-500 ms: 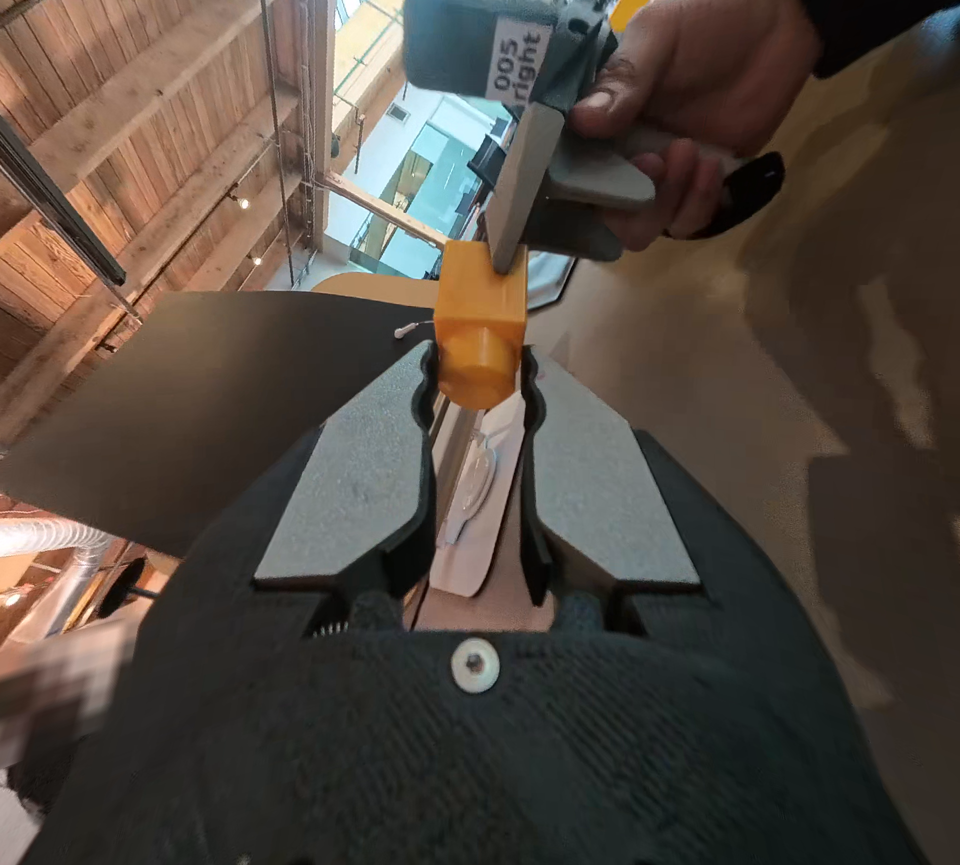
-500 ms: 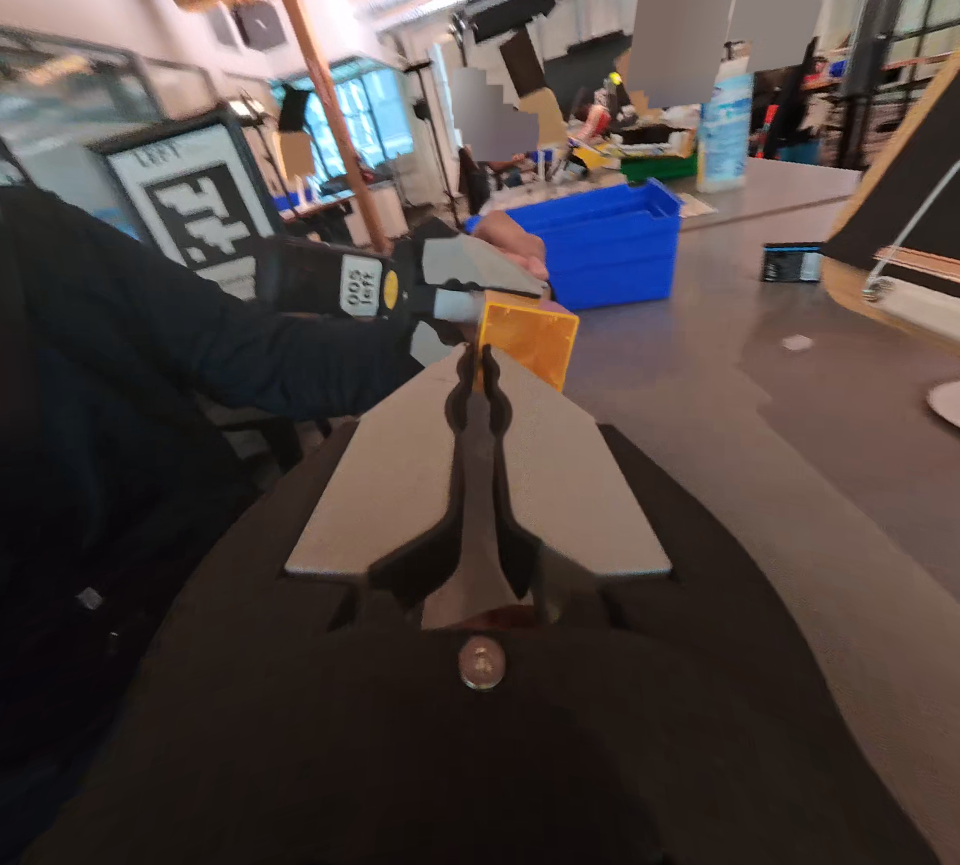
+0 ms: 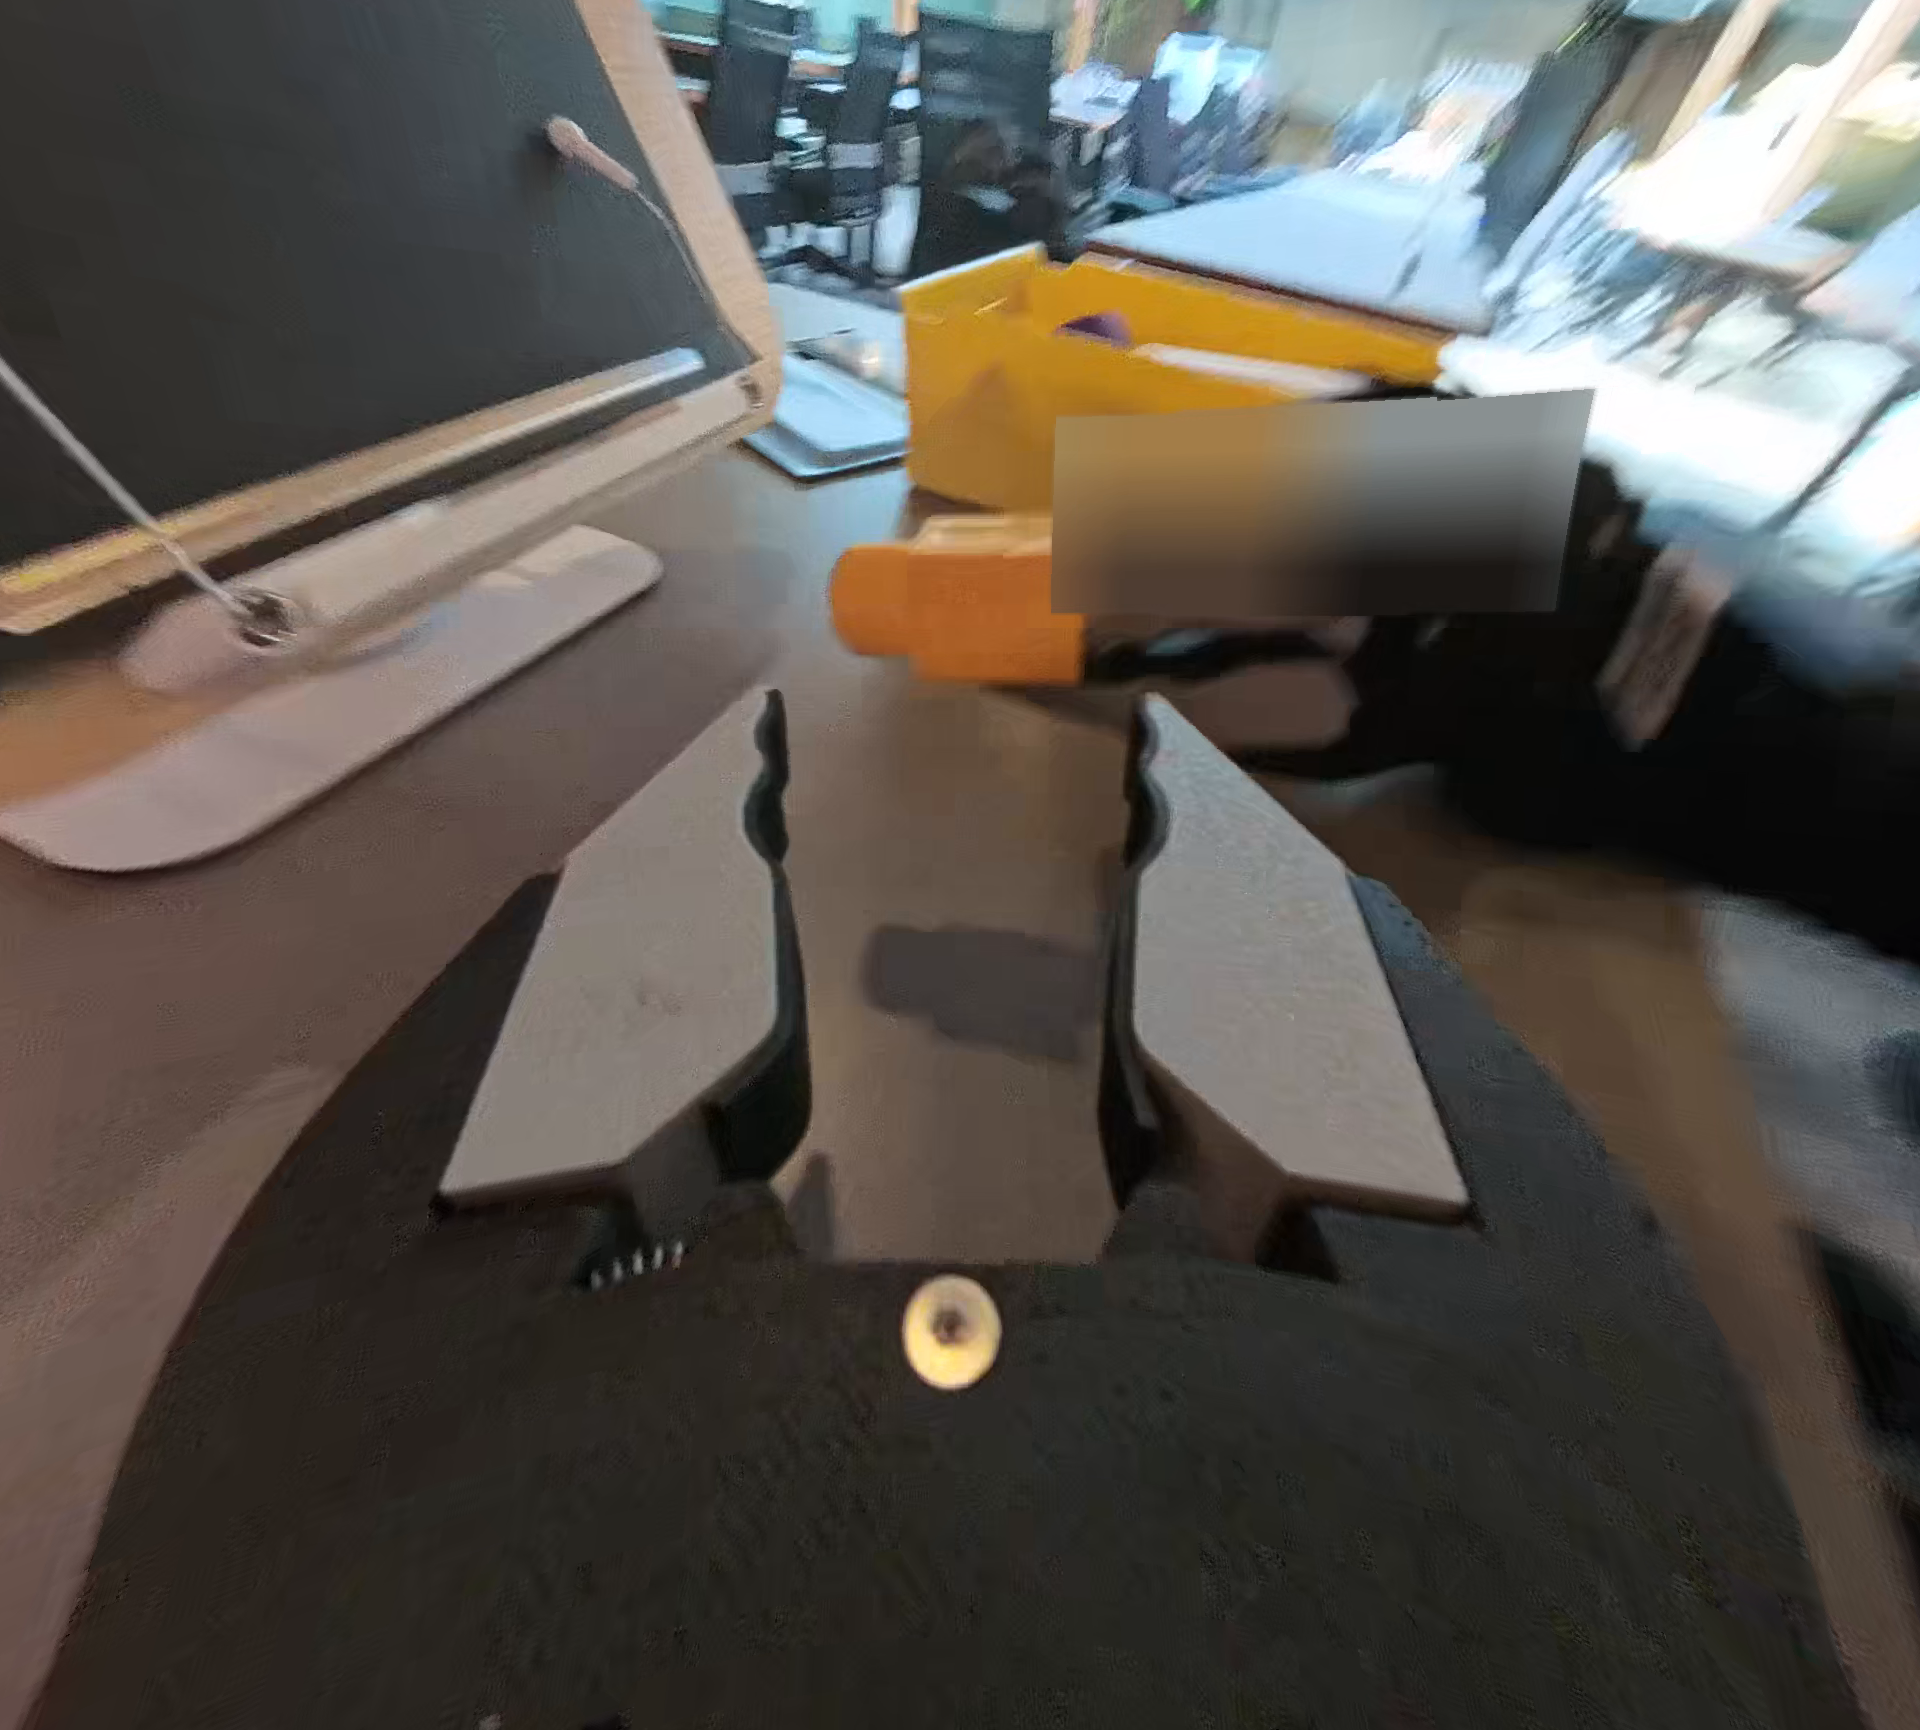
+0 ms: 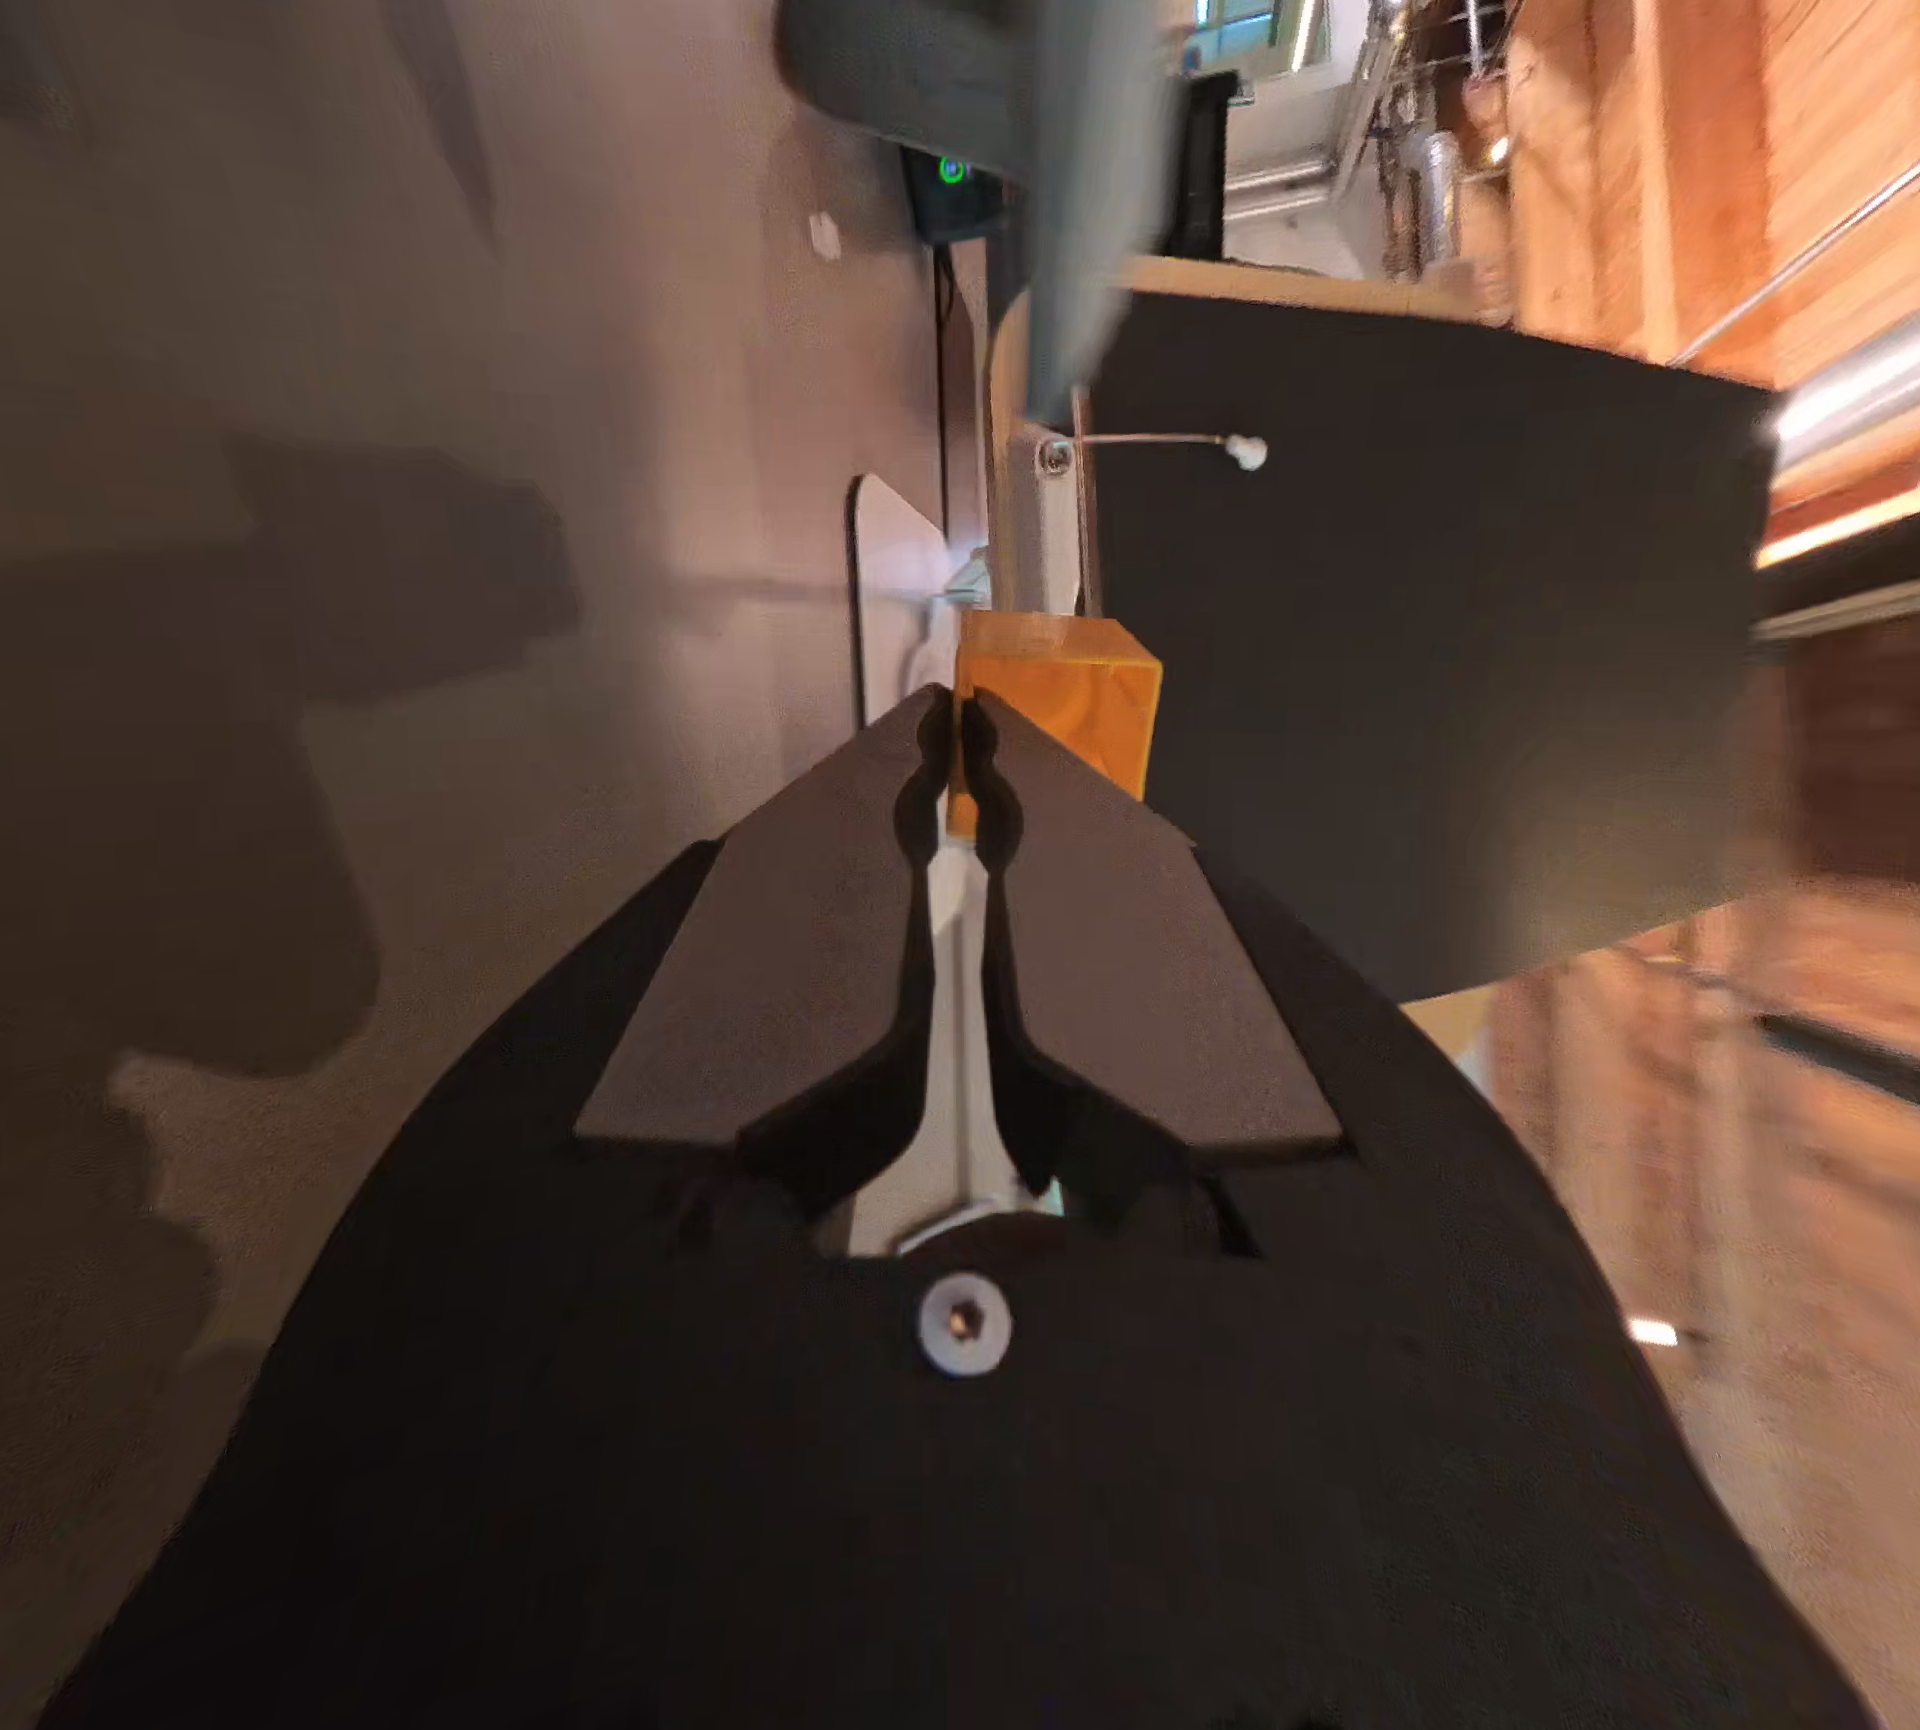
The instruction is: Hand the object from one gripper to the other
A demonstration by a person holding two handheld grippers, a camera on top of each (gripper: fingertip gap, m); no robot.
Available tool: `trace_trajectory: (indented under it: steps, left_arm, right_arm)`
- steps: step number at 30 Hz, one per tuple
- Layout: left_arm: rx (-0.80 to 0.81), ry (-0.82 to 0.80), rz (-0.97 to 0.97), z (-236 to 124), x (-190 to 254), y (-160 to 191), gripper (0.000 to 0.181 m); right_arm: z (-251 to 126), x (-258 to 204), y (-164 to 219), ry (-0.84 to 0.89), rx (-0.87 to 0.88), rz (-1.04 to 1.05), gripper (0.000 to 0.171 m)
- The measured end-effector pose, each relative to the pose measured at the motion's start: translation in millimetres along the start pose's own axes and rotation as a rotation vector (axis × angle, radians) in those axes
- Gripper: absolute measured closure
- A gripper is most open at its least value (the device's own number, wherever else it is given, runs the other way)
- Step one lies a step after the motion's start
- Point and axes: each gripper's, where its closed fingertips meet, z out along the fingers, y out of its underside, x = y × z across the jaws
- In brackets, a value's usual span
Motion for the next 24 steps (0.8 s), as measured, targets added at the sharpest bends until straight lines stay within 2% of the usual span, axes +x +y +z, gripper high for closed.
trace_trajectory:
  steps: [4, 8, 15, 19, 22, 23, 24]
  left_arm:
    - [0.023, 0.048, -0.168, 3.2, 2.3, -1.5, 0.111]
    - [-0.001, 0.148, -0.338, 6.1, 10.6, 4.9, 0.106]
    - [0.070, 0.306, -0.563, 6.1, 22.6, -3.3, 0.132]
    - [0.055, 0.266, -0.511, 5.1, 16.9, 0.0, 0.137]
    - [0.080, 0.163, -0.374, -1.1, 2.2, -6.1, 0.139]
    - [0.109, 0.123, -0.346, -5.8, -5.8, -11.5, 0.140]
    - [0.148, 0.075, -0.301, -12.3, -14.6, -19.0, 0.140]
  right_arm:
    - [5.2, 1.0, -21.3, 0.145, -0.050, -0.288, 0.171]
    - [4.8, 5.5, -34.2, 0.234, -0.062, -0.389, 0.171]
    - [2.5, 7.5, -49.9, 0.307, -0.027, -0.456, 0.171]
    - [6.5, 2.2, -49.8, 0.299, -0.010, -0.427, 0.169]
    - [7.6, -14.4, -48.8, 0.181, 0.041, -0.276, 0.142]
    - [5.8, -18.7, -49.3, 0.136, 0.061, -0.221, 0.143]
    - [4.4, -29.7, -48.5, 0.037, 0.090, -0.145, 0.159]
